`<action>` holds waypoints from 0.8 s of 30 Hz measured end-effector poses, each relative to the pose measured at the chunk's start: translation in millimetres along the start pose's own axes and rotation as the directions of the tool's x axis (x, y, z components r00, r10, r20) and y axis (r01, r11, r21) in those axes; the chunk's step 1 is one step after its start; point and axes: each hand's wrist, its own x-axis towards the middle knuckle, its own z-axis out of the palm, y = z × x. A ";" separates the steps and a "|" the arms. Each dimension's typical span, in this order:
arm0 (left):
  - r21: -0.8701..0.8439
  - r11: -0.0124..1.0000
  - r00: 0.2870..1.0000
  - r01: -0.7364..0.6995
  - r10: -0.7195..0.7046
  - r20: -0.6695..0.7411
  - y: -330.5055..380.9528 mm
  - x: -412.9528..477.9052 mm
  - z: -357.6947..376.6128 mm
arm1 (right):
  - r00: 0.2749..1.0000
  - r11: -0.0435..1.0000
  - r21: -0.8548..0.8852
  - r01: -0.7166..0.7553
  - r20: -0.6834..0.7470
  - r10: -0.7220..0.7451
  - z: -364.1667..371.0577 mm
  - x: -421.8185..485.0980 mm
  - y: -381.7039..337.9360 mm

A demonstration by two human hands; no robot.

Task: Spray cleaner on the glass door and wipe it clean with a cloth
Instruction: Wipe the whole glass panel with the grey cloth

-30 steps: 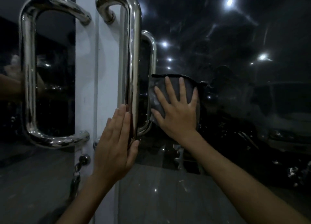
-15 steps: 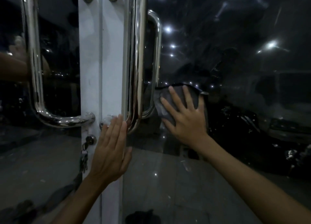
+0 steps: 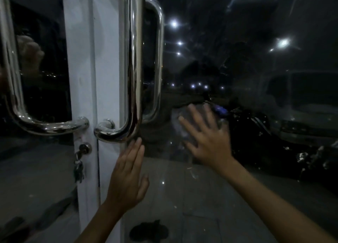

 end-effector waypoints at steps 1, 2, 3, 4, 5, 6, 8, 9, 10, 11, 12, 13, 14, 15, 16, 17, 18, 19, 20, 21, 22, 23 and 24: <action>-0.014 1.000 1.000 0.014 -0.014 -0.017 0.1 7.2 -1.0 | 0.995 0.995 -0.010 -0.101 -0.007 0.101 -4.5 12.5 11.8; -0.022 0.999 0.999 0.033 -0.033 -0.033 0.5 15.1 -1.6 | 0.979 0.979 -0.005 -0.203 -0.021 0.203 -8.4 27.8 18.1; -0.029 0.998 0.997 0.053 -0.055 -0.045 2.3 23.4 0.1 | 0.953 0.954 0.015 -0.300 -0.025 0.301 -11.4 42.3 18.8; -0.035 0.997 0.996 0.069 -0.071 -0.055 4.7 30.1 1.0 | 0.927 0.927 0.038 -0.373 -0.024 0.374 -13.8 54.7 11.9; -0.043 0.996 0.995 0.078 -0.081 -0.065 8.3 37.6 5.2 | 0.916 0.915 0.052 -0.400 -0.020 0.402 -12.8 62.2 3.0; -0.052 0.995 0.994 0.082 -0.086 -0.070 11.7 44.4 8.8 | 0.923 0.922 0.061 -0.383 -0.015 0.384 -10.4 63.0 -9.2; -0.066 0.995 0.995 0.073 -0.077 -0.070 19.2 58.4 18.1 | 0.965 0.963 0.063 -0.260 0.006 0.261 -1.6 43.7 -29.5; -0.074 0.995 0.995 0.068 -0.073 -0.071 22.1 63.8 22.6 | 0.983 0.981 0.056 -0.185 0.024 0.184 0.9 27.3 -33.7; -0.083 0.995 0.995 0.059 -0.065 -0.076 25.7 69.6 28.3 | 0.992 0.992 0.040 -0.119 0.039 0.118 2.9 8.7 -30.1; -0.081 0.995 0.995 0.053 -0.059 -0.080 27.8 74.1 33.2 | 0.996 0.997 0.024 -0.072 0.047 0.071 4.0 -8.6 -22.7; -0.068 0.997 0.995 0.048 -0.053 -0.081 28.4 77.7 36.9 | 0.998 0.999 0.017 -0.047 0.046 0.047 3.8 -23.2 -12.8; -0.051 0.998 0.996 0.044 -0.047 -0.074 29.2 81.4 41.3 | 0.998 0.999 0.010 -0.045 0.043 0.045 2.2 -35.4 0.7; -0.031 0.999 0.997 0.041 -0.043 -0.058 28.1 84.4 44.2 | 0.997 0.998 0.004 -0.065 0.038 0.065 -0.8 -42.8 15.0; -0.014 0.999 0.998 0.038 -0.039 -0.040 27.6 87.6 47.7 | 0.994 0.994 -0.004 -0.109 0.030 0.109 -4.5 -47.0 30.5; -0.001 0.999 0.999 0.042 -0.042 -0.025 27.0 91.6 51.2 | 0.985 0.985 -0.015 -0.171 0.015 0.171 -7.9 -45.3 46.5; 0.011 0.999 0.999 0.051 -0.051 -0.014 26.5 95.3 54.2 | 0.971 0.970 -0.027 -0.241 -0.001 0.241 -11.4 -38.9 60.1; 0.023 0.998 0.998 0.066 -0.065 -0.010 26.1 99.3 58.4 | 0.951 0.951 -0.039 -0.308 -0.016 0.307 -14.4 -27.9 70.6; 0.041 0.996 0.996 0.084 -0.083 -0.008 26.6 102.5 63.0 | 0.929 0.928 -0.044 -0.370 -0.031 0.368 -17.2 -13.8 75.8; 0.073 0.993 0.995 0.096 -0.096 -0.010 25.7 104.5 68.8 | 0.903 0.902 -0.038 -0.430 -0.040 0.428 -18.6 2.4 74.8; 0.110 0.989 0.995 0.103 -0.102 -0.016 25.1 105.2 73.5 | 0.876 0.876 -0.023 -0.481 -0.046 0.480 -20.5 18.5 68.7; 0.139 0.985 0.994 0.105 -0.102 -0.022 23.9 104.9 77.5 | 0.858 0.859 -0.005 -0.512 -0.048 0.512 -21.0 32.1 58.3; 0.156 0.982 0.995 0.104 -0.101 -0.027 22.5 104.1 80.2 | 0.857 0.859 0.012 -0.513 -0.047 0.513 -19.7 42.6 46.6; 0.162 0.982 0.995 0.099 -0.094 -0.035 20.9 103.3 81.9 | 0.878 0.879 0.017 -0.477 -0.041 0.478 -16.3 48.5 34.9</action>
